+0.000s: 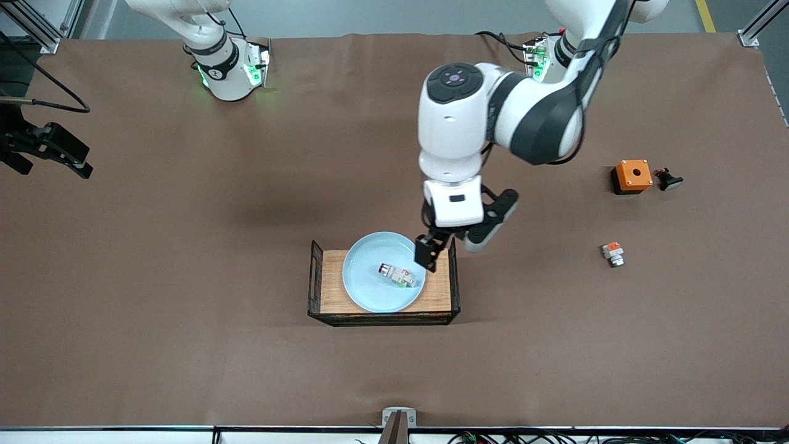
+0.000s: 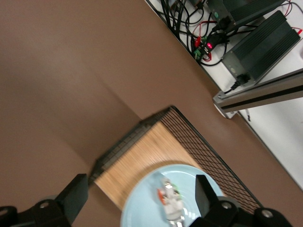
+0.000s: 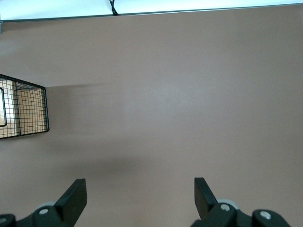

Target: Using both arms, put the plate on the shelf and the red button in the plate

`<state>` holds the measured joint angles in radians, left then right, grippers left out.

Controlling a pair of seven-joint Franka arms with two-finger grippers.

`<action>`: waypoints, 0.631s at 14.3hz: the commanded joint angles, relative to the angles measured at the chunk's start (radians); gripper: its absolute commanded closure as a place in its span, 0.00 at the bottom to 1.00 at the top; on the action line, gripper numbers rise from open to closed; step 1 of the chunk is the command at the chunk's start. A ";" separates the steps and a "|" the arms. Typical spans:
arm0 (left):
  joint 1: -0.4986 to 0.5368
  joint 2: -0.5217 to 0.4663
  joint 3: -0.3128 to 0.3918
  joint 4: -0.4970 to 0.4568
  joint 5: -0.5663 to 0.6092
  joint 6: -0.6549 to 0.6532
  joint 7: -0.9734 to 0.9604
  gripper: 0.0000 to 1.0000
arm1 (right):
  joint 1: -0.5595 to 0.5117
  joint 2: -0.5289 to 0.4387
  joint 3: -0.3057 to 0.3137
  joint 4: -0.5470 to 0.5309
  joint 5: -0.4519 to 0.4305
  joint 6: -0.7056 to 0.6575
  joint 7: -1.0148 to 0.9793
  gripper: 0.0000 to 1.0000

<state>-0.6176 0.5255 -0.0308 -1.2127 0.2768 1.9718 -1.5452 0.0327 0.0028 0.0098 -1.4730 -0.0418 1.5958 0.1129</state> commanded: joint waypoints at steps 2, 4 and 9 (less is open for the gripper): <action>0.102 -0.100 0.000 -0.027 -0.106 -0.109 0.261 0.00 | -0.011 0.005 0.007 0.017 -0.012 -0.008 -0.013 0.00; 0.163 -0.137 -0.001 -0.028 -0.157 -0.140 0.362 0.00 | -0.011 0.005 0.007 0.017 -0.010 -0.008 -0.013 0.00; 0.294 -0.183 -0.003 -0.041 -0.197 -0.207 0.601 0.00 | -0.011 0.005 0.007 0.016 -0.010 -0.008 -0.013 0.00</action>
<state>-0.3551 0.3758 -0.0286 -1.2166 0.0993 1.7988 -1.0322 0.0325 0.0028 0.0092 -1.4730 -0.0418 1.5957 0.1122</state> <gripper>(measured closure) 0.000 0.000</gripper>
